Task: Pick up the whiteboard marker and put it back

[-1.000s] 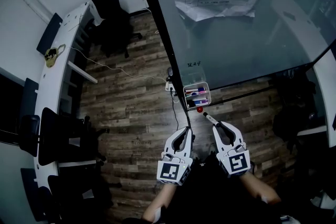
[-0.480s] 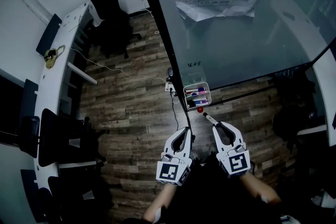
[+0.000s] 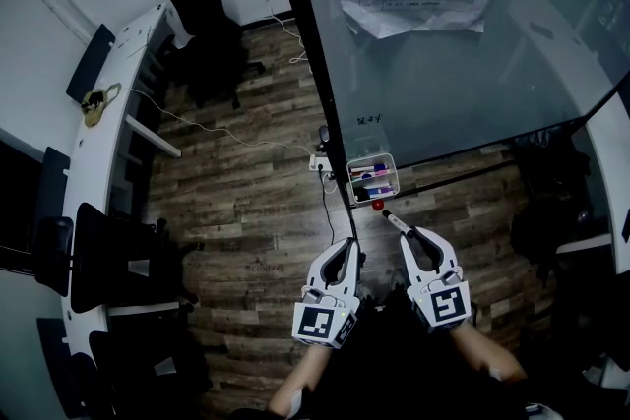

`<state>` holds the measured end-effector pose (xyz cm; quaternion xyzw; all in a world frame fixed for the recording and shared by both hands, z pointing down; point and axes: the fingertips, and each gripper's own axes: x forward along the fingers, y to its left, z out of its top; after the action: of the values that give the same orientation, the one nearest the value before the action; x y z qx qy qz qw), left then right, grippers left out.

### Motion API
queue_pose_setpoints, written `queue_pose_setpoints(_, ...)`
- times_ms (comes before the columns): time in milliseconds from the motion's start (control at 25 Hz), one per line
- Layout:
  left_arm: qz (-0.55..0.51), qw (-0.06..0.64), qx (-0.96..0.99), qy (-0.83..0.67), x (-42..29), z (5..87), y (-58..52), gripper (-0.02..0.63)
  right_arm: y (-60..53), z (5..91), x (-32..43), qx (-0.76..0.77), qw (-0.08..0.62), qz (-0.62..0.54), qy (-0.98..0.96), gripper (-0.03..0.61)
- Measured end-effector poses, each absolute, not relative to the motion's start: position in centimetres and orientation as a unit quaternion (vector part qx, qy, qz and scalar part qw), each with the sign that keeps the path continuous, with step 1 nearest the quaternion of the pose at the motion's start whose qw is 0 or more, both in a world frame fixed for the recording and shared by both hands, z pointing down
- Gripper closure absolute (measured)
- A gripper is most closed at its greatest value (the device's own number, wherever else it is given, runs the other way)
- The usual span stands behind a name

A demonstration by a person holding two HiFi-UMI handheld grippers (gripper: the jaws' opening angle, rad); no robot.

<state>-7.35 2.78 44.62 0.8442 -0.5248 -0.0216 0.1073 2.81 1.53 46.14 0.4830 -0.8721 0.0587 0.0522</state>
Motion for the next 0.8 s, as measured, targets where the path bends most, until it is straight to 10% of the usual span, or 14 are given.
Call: queue_pose_setpoints(800,-0.009,0.101,0.86,-0.501,-9.7,44.7,3.3,0.606,2.1,45.9,0.9,0.517,0.076,0.054,-0.851,0.5)
